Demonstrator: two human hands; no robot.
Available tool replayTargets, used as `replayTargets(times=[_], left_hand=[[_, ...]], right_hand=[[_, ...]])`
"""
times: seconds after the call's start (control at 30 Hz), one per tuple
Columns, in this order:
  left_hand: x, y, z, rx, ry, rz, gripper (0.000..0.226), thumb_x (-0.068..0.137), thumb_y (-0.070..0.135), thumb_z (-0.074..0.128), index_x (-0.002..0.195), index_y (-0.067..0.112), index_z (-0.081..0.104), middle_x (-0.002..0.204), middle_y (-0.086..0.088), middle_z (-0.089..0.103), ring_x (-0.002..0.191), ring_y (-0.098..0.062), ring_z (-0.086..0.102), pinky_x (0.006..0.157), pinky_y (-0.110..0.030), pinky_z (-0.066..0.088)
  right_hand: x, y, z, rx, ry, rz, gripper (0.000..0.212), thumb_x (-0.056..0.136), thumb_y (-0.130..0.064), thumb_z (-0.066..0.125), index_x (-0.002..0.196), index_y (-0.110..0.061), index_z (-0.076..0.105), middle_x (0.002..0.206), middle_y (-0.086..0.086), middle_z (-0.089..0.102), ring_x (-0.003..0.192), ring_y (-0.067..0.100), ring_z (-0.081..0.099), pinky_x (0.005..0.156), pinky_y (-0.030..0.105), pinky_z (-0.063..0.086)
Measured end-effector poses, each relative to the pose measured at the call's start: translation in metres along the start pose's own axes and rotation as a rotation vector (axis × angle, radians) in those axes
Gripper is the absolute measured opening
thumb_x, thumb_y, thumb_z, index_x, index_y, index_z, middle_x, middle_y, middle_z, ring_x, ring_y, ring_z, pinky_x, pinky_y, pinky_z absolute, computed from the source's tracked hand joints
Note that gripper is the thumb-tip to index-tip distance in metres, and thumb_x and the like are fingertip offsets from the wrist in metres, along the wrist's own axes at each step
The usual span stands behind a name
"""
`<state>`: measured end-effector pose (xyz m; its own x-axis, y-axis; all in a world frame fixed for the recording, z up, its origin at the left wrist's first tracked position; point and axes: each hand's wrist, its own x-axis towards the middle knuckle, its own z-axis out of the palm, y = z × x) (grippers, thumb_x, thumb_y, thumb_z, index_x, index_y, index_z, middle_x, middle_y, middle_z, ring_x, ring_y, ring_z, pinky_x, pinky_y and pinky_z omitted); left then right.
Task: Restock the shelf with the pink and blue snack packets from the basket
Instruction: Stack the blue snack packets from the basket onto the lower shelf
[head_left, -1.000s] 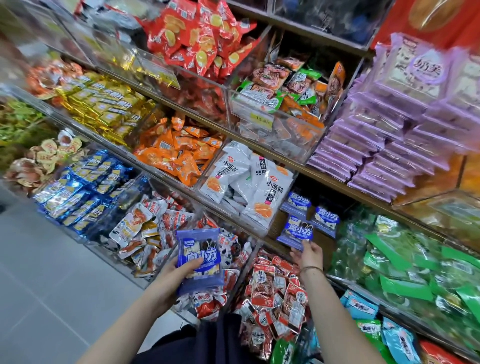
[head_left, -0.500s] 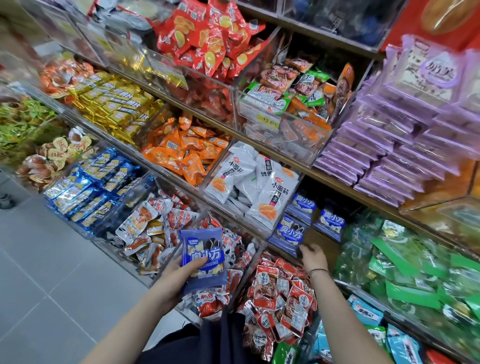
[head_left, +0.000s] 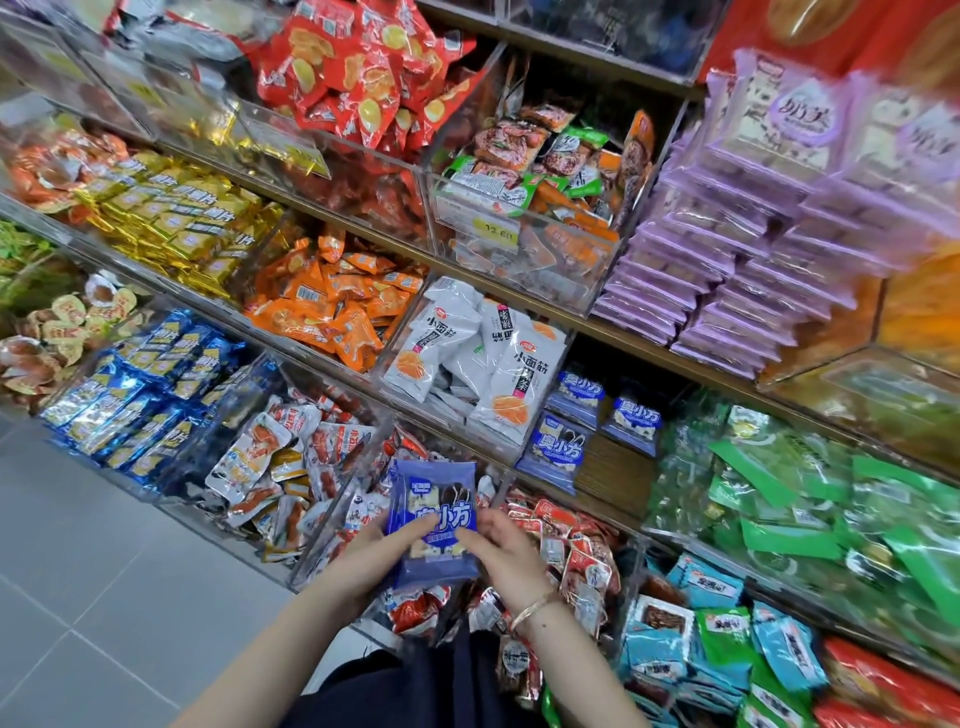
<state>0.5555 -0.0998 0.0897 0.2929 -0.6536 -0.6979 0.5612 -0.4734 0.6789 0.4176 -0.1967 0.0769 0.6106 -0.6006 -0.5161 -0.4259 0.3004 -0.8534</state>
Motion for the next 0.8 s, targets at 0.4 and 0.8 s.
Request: replayTargets(times=[0.4,0.8], left_hand=[[0.011,-0.001,-0.015,0.007,0.13,-0.051,0.033,0.087,0.025,0.067,0.117,0.014,0.058,0.11,-0.012,0.07,0.108,-0.036,0.062,0.099,-0.051,0.046],[0.015,0.0,-0.016,-0.056,0.152,-0.083,0.017,0.091,0.015,0.061,0.108,0.012,0.06,0.098,-0.011,0.073,0.098,-0.033,0.065,0.095,-0.051,0.049]], right_hand=[[0.01,0.061,-0.088,0.631,0.741,0.29,0.01,0.092,-0.007,0.054,0.084,-0.012,0.054,0.08,0.008,0.055,0.065,0.02,0.054,0.047,0.028,0.051],[0.042,0.054,-0.112,0.873,0.945,0.208,0.024,0.091,-0.014,0.058,0.074,-0.018,0.042,0.084,0.003,0.048,0.071,0.009,0.046,0.086,0.023,0.041]])
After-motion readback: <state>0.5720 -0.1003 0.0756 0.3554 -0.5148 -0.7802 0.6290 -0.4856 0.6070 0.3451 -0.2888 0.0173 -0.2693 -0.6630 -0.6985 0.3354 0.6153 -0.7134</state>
